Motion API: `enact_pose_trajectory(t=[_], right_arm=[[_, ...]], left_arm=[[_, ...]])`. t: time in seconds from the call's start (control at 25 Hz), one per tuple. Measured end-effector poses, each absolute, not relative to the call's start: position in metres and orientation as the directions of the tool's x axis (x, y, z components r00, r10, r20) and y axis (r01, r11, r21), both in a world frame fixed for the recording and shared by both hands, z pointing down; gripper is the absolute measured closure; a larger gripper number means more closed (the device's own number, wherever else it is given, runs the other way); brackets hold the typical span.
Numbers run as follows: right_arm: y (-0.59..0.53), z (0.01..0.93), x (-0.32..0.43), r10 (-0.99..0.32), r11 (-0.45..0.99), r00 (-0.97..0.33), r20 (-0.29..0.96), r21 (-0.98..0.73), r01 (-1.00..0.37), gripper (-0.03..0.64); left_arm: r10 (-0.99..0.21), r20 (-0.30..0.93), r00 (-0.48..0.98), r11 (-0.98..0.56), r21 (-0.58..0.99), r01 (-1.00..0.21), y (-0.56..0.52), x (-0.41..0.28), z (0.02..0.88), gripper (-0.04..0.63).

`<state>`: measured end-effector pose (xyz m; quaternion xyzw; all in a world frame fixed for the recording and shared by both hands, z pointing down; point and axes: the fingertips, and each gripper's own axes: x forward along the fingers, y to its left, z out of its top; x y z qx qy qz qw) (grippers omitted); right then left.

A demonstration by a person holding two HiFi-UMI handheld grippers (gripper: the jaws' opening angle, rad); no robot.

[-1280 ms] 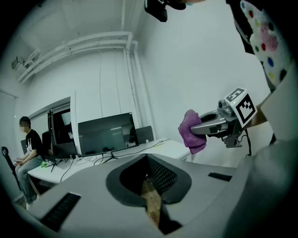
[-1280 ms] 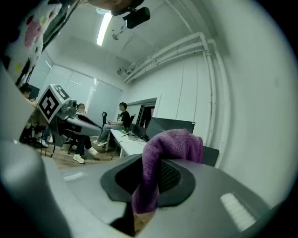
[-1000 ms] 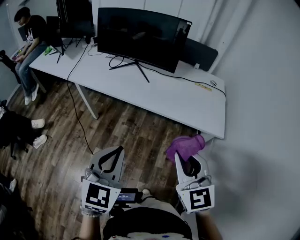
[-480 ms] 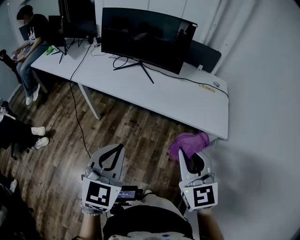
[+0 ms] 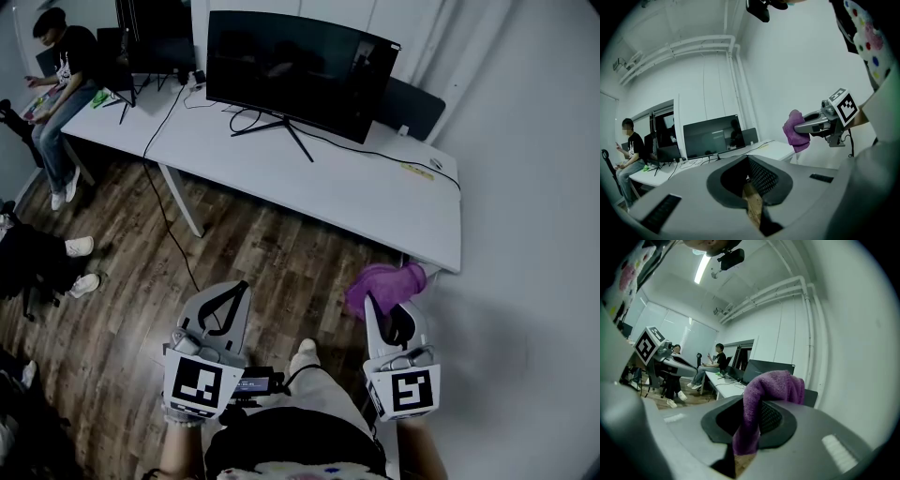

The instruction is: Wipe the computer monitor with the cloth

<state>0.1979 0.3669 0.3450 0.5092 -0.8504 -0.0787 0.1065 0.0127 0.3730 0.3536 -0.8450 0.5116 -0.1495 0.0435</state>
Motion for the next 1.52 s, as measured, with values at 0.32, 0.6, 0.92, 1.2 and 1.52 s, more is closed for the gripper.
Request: enact_pose_trajectory(t=[0.32, 0.6, 0.92, 1.2, 1.52], right_arm=[[0.332, 0.347, 0.193, -0.87, 0.491, -0.485, 0.092, 0.262, -0.831, 0.545], [0.265, 0.353, 0.206, -0.864, 0.499, -0.495, 0.088, 0.268, -0.824, 0.545], [0.167, 0.356, 0.231, -0.856, 0.515, -0.509, 0.097, 0.26, -0.817, 0.545], [0.082, 0.352, 0.253, -0.849, 0.525, -0.522, 0.089, 0.259, -0.811, 0.545], [0.012, 0.33, 0.274, -0.845, 0.524, -0.532, 0.058, 0.286, -0.802, 0.545]], left_arm=[[-0.89, 0.191, 0.414, -0.45, -0.217, -0.866, 0.345, 0.009, 0.358, 0.589], [-0.896, 0.17, 0.411, -0.442, -0.246, -0.863, 0.28, 0.022, 0.355, 0.589], [-0.905, 0.171, 0.389, -0.421, -0.238, -0.875, 0.189, 0.044, 0.354, 0.589], [-0.916, 0.183, 0.358, -0.394, -0.23, -0.89, 0.117, 0.06, 0.354, 0.589], [-0.929, 0.178, 0.324, -0.361, -0.244, -0.9, 0.061, 0.073, 0.341, 0.589]])
